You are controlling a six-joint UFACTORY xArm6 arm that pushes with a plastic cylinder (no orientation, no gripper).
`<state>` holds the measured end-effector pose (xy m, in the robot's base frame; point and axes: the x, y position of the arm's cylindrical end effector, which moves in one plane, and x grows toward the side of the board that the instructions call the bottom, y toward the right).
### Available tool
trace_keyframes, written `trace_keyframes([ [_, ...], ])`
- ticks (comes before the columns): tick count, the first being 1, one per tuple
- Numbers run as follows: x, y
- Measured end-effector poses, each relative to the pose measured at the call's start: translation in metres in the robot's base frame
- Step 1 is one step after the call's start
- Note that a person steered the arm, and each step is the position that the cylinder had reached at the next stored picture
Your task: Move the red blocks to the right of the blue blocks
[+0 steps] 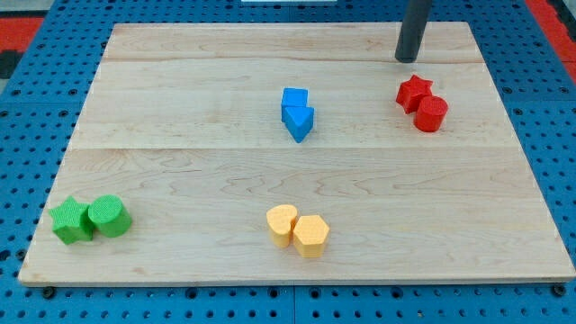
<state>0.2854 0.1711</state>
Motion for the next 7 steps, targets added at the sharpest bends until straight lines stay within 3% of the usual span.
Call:
trace_keyframes([
  [1, 0.012, 0.0],
  [3, 0.086, 0.004],
  [7, 0.093, -0.026],
])
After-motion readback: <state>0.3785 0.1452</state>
